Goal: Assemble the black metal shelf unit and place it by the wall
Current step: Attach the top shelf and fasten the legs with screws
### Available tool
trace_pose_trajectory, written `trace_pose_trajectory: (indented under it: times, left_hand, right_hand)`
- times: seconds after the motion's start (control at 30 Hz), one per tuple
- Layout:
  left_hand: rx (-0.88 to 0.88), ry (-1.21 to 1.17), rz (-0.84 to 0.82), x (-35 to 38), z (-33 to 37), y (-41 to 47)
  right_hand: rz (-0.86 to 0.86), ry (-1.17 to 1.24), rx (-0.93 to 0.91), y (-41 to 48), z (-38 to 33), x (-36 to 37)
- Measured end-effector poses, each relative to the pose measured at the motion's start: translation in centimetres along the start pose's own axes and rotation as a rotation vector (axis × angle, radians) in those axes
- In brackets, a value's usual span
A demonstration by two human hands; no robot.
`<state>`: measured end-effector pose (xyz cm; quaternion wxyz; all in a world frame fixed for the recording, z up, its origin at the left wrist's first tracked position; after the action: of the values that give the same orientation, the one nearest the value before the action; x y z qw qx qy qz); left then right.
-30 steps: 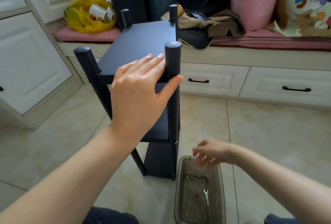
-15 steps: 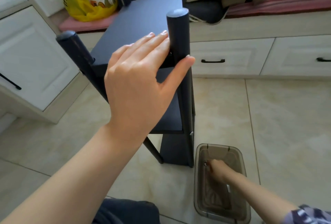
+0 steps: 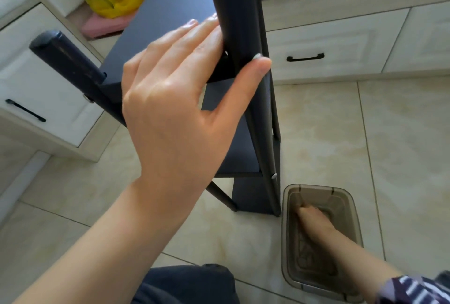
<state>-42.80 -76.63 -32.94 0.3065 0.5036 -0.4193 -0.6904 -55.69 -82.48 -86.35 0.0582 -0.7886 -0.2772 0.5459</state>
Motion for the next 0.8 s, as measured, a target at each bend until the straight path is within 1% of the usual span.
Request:
trace_pose_trajectory:
  times: [0.07,0.17,0.27,0.53,0.7,0.8]
  left_hand:
    - [-0.007,0.004,-0.002,0.0,0.0,0.0]
    - [-0.022,-0.01,-0.022,0.0,-0.2,0.0]
    - [-0.039,-0.023,-0.05,0.2,-0.4,-0.1]
    - [-0.04,-0.02,-0.045,0.2,-0.4,0.0]
    - [-0.034,-0.015,-0.026,0.3,-0.4,-0.1]
    - [-0.029,-0.024,-0.035,0.4,-0.6,-0.1]
  right_hand:
    - [0.016,-0.018,-0.035,0.1,-0.2,-0.2]
    - [-0.009,-0.063,-0.035,-0.1,0.1,-0.3]
    - [-0.015,-0.16,-0.073,-0.1,0.3,-0.1]
    - [-0.015,-0.284,-0.116,-0.4,0.0,0.0]
    - [0.02,-0.273,-0.091,-1.0,-0.1,-0.6]
    - [0.016,-0.242,-0.109,-1.9,-0.6,-1.4]
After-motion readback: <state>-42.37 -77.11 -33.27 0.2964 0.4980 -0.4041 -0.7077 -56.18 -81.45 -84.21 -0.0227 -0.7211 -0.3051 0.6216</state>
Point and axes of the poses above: each hand's wrist, its own y-axis towards the middle knuckle, its own x-axis out of the palm, z = x × y, the point moved 9 cm from there along y, towards the middle knuckle, and after that the axes turned 8 degrees about z, right-handed, at the moved point
